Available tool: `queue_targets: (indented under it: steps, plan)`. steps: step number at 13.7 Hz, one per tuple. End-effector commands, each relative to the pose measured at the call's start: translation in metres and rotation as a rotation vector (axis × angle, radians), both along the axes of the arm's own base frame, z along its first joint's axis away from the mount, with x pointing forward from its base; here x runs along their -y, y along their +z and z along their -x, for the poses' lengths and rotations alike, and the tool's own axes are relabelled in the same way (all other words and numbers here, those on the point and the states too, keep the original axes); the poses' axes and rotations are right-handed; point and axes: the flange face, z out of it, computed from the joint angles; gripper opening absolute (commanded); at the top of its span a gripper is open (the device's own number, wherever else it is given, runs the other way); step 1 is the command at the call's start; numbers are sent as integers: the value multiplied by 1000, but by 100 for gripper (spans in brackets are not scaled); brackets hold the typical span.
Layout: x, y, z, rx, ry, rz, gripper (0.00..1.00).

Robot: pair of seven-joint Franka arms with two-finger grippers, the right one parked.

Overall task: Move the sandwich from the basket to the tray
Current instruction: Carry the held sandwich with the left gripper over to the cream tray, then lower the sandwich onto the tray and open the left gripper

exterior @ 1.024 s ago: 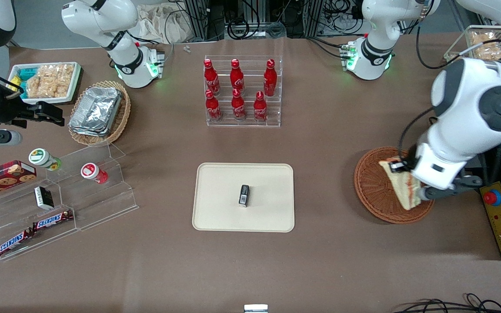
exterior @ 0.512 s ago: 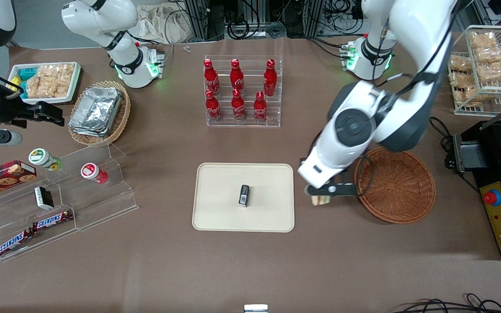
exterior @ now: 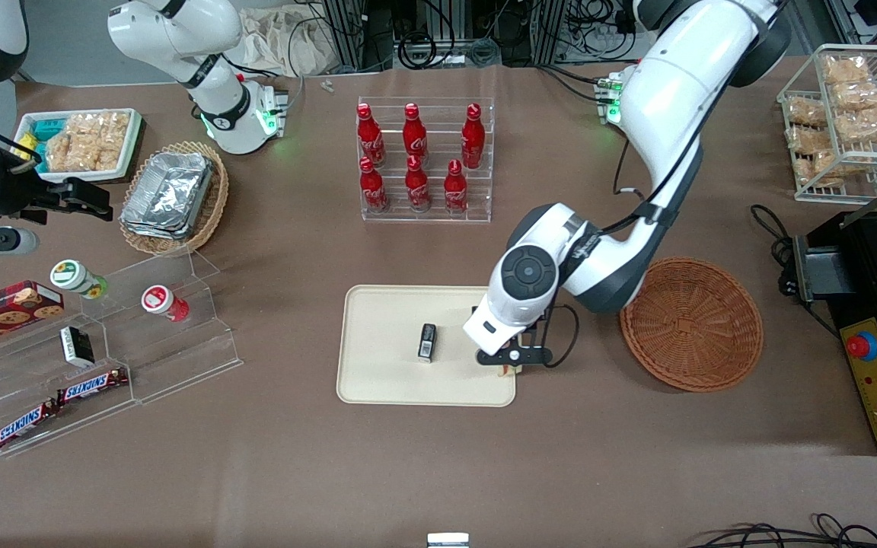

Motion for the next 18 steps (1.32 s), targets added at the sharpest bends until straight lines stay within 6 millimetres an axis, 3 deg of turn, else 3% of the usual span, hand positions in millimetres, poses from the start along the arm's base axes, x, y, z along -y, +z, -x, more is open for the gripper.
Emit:
queue_targets:
  steps: [1,6,7,8,10,11,13,15,18]
  plan:
    - [23,-27,4,18,-3,6,0]
    - [29,-66,7,81,-53,11,2]
    - [29,-71,7,81,-60,13,56]
    - [26,-73,5,83,-68,8,99]
    - [24,-62,1,105,-57,4,100]
    - [19,-45,-4,126,-53,1,100]
    - [-2,13,-13,141,-30,-42,100]
    - [-36,82,-11,121,3,-119,100]
    - [-108,146,9,122,84,-133,100]
